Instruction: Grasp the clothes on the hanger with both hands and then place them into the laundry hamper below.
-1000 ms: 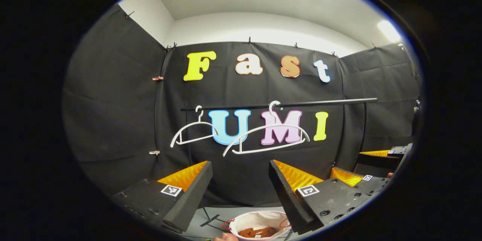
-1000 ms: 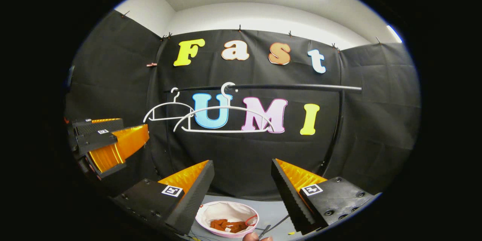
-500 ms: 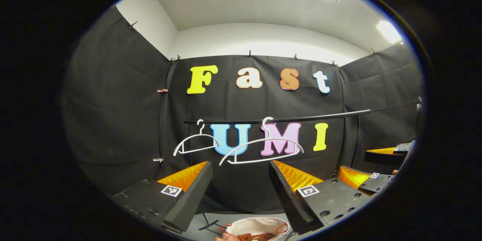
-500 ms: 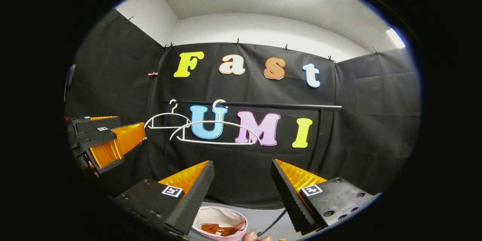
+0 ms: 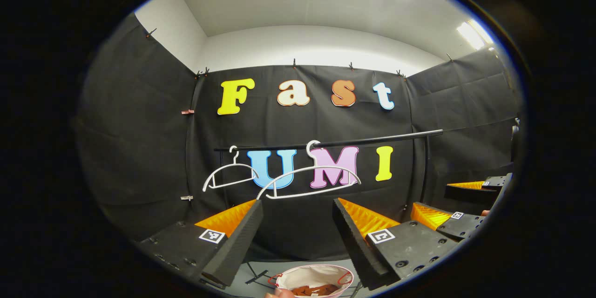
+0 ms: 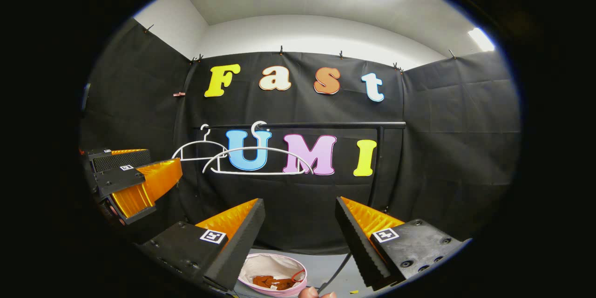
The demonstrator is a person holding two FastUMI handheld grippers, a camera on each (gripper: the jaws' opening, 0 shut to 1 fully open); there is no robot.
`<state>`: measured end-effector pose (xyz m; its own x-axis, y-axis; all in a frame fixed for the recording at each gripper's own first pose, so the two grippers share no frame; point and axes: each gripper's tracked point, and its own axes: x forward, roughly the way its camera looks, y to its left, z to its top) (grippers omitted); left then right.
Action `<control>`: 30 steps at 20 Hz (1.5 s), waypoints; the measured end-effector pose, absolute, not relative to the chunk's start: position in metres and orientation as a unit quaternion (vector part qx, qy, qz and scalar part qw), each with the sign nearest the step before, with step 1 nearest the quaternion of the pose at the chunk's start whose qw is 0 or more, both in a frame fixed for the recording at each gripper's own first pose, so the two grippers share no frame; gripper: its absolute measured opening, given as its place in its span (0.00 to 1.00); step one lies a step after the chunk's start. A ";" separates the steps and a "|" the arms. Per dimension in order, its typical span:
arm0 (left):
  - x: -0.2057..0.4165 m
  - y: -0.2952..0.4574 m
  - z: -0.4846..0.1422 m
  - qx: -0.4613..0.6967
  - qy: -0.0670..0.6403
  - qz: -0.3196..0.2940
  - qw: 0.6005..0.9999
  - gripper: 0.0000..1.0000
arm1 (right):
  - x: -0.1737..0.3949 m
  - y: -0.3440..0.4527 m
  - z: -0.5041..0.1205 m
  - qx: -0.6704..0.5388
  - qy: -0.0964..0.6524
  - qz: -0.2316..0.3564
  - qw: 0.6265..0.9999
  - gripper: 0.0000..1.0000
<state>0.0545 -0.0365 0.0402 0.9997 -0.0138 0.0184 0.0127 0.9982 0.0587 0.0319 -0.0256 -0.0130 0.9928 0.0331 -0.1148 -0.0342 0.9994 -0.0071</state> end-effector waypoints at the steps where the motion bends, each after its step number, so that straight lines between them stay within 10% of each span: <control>1: 0.054 -0.038 0.039 0.030 -0.009 -0.008 0.999 0.95 | 0.035 -0.026 -0.010 -0.005 0.058 0.017 0.998 0.96; 30: 0.064 -0.057 0.033 0.029 0.000 -0.024 0.999 0.95 | 0.037 -0.034 -0.026 -0.001 0.071 0.012 0.997 0.98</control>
<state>0.0639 -0.0566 0.0329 0.9989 -0.0473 -0.0017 0.0473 0.9971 0.0588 0.0371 -0.0345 -0.0258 0.9895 0.0237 -0.1426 -0.0238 0.9997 0.0006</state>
